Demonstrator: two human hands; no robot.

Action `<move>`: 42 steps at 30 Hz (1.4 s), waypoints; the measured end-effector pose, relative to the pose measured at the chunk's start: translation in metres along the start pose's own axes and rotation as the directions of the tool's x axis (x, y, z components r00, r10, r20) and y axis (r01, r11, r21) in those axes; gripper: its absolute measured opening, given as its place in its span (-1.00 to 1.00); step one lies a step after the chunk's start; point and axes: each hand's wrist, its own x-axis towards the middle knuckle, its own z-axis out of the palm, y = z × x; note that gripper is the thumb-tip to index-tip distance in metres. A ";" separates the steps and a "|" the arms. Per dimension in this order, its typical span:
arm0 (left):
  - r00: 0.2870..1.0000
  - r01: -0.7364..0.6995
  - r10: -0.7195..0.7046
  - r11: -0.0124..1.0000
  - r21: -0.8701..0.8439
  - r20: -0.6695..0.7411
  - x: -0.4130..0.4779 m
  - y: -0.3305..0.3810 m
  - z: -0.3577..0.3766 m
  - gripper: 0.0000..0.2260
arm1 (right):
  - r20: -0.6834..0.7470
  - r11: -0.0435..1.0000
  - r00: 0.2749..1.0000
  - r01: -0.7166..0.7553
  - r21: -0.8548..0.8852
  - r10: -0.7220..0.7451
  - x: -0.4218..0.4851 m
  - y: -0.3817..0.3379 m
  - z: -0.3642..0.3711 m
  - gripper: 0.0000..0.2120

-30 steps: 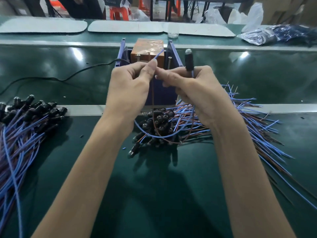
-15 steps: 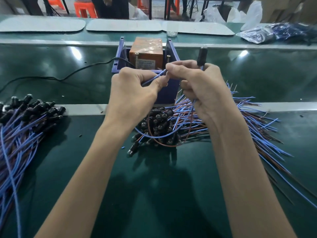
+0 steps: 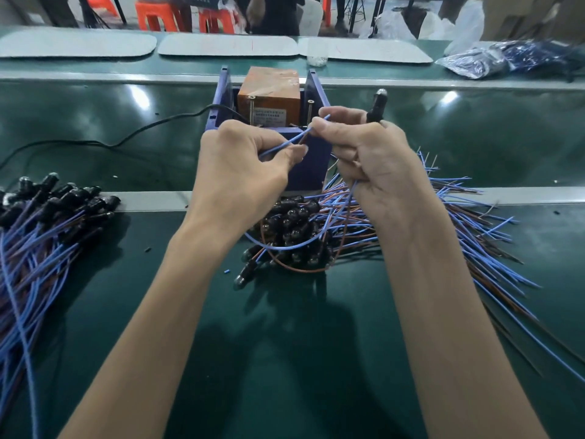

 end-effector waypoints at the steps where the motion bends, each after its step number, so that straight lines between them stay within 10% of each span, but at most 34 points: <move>1: 1.000 0.006 -0.006 1.000 0.005 -0.004 0.001 -0.001 -0.002 -0.84 | 0.011 0.999 1.000 -0.009 0.042 0.009 0.001 -0.001 -0.002 -0.88; 23: 0.993 0.101 -0.101 0.995 0.006 0.063 0.007 -0.006 -0.018 -0.66 | -0.094 0.991 0.987 0.123 -0.060 -0.128 0.001 -0.014 -0.025 -0.85; 29: 0.973 0.181 -0.140 0.956 -0.231 0.182 0.005 -0.002 -0.019 -0.75 | 0.098 0.935 0.995 0.049 -0.350 -0.016 -0.007 -0.012 -0.013 -0.91; 42: 0.929 0.325 -0.357 0.653 -0.684 0.100 0.002 0.022 -0.005 -0.80 | 0.405 0.912 0.913 0.131 -0.388 0.041 -0.019 0.001 0.008 -0.90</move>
